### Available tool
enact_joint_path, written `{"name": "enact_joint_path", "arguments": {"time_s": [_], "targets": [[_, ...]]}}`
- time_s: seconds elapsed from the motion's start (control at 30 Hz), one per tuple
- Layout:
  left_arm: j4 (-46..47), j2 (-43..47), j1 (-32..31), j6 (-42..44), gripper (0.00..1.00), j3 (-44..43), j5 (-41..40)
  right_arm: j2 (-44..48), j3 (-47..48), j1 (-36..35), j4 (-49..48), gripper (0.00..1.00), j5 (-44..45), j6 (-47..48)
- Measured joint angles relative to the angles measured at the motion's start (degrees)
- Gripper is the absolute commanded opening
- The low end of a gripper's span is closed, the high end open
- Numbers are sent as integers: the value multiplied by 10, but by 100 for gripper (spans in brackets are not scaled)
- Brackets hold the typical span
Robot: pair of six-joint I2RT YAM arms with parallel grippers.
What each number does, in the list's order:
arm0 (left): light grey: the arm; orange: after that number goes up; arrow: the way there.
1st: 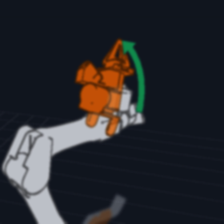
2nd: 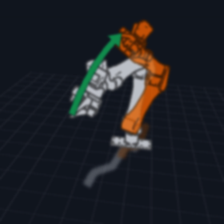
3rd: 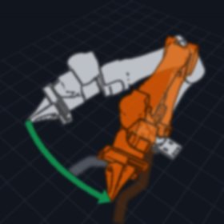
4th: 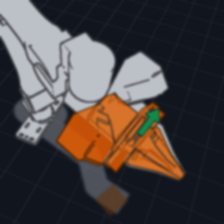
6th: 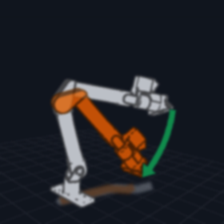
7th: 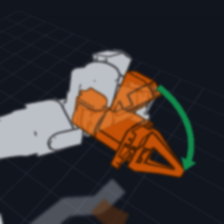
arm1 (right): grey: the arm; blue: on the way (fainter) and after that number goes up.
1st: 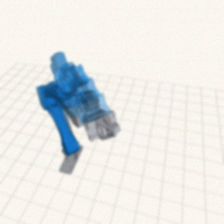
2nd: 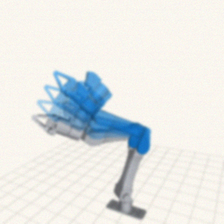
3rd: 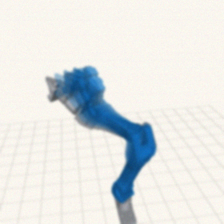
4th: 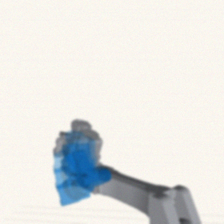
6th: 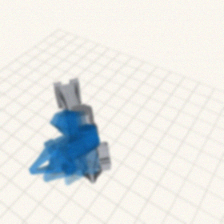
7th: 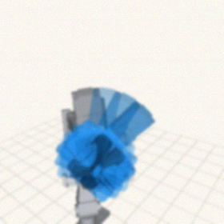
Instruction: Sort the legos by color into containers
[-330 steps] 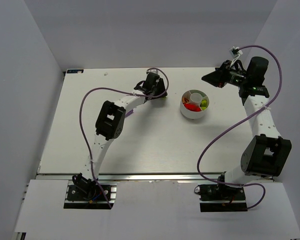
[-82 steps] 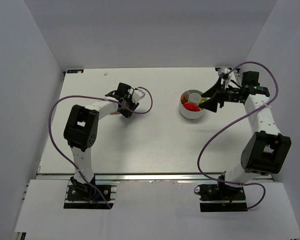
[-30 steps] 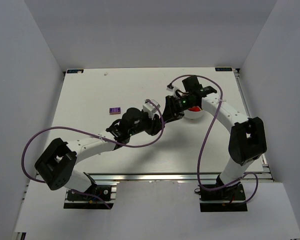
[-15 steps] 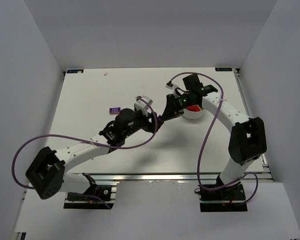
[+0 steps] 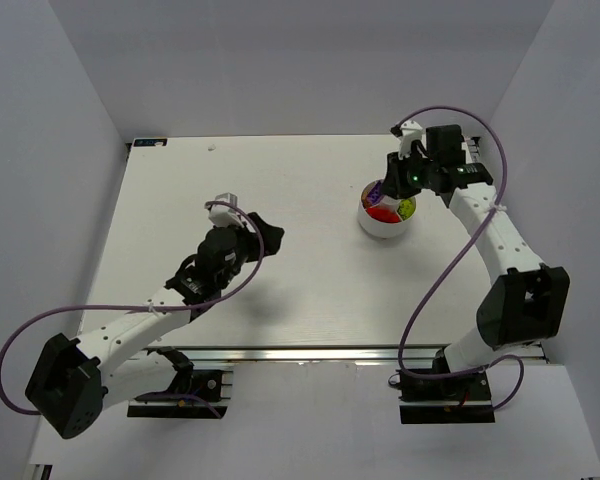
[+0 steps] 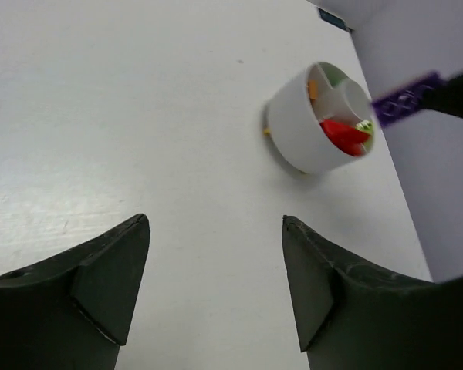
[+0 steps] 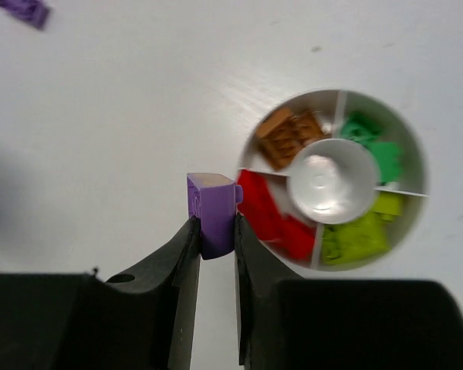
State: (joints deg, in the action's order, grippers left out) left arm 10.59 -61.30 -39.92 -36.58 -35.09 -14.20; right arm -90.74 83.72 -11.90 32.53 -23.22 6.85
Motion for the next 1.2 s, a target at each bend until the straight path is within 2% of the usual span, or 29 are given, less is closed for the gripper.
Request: {"name": "enact_joint_path", "arguments": {"time_s": [0.17, 0.37, 0.57, 0.73, 0.83, 0.87, 0.97, 1.0, 1.03, 1.07, 1.2], "targets": [[-58, 24, 72, -94, 77, 33, -2, 38, -22, 11, -45, 0, 98, 42], [-115, 48, 116, -148, 85, 43, -3, 8, -22, 30, -78, 0, 161, 54], [-180, 47, 151, -190, 88, 40, -9, -33, -22, 35, -84, 0, 179, 66], [-225, 22, 173, -216, 90, 6, -9, -53, -17, 35, -87, 2, 174, 69], [-243, -2, 184, -226, 92, -27, -8, -65, -11, 35, -87, 11, 166, 69], [-247, -10, 187, -228, 92, -37, -8, -68, -10, 35, -87, 26, 164, 69], [-261, -31, 201, -238, 93, -64, -6, -73, -10, 35, -87, 50, 157, 66], [-266, -41, 207, -243, 93, -73, -4, -75, -10, 35, -87, 55, 155, 65], [-272, -51, 213, -248, 93, -82, -1, -75, -10, 35, -87, 56, 153, 66], [-276, -62, 220, -252, 93, -90, 1, -75, -10, 35, -87, 61, 151, 67], [-303, -109, 246, -270, 93, -126, 12, -75, -9, 35, -87, 66, 142, 69]]}}
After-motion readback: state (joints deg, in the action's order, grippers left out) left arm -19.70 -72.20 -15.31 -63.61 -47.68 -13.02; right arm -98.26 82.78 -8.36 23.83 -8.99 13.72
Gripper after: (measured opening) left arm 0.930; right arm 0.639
